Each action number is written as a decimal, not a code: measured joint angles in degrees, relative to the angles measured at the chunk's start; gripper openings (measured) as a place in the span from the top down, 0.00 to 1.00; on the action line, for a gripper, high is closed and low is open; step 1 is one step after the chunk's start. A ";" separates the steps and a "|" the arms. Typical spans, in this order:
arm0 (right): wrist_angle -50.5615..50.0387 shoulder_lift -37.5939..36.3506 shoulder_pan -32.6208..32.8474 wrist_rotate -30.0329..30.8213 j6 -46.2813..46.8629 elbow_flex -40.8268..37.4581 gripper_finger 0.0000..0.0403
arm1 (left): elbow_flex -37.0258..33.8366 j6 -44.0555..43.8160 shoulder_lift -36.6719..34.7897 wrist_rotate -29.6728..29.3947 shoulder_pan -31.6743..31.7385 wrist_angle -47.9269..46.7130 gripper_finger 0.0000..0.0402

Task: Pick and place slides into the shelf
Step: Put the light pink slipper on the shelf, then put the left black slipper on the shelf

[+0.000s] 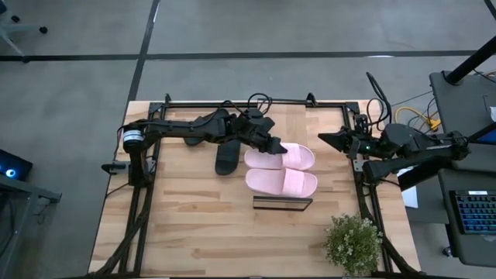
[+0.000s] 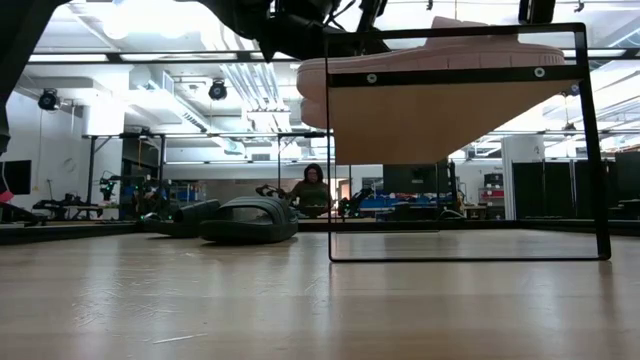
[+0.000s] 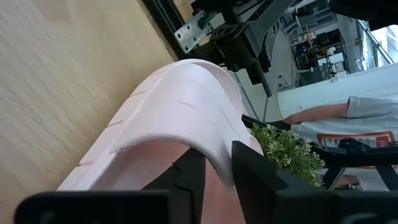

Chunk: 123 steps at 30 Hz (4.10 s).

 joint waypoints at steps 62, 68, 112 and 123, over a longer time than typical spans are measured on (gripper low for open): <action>-3.24 0.85 0.13 -10.44 2.16 0.04 0.98 | -32.36 -4.94 -42.45 -32.20 -1.05 -4.57 0.71; -3.42 0.90 0.10 -9.93 3.36 0.04 0.98 | -34.77 -4.96 -46.25 -34.72 -1.14 -4.38 0.71; -3.13 0.87 0.09 -5.94 3.30 0.04 0.98 | -57.10 -21.39 -67.54 -47.50 -1.16 -9.09 0.71; -0.15 0.88 0.11 -6.82 4.03 0.04 0.98 | -59.93 -27.22 -66.92 -50.17 -1.05 -11.45 0.71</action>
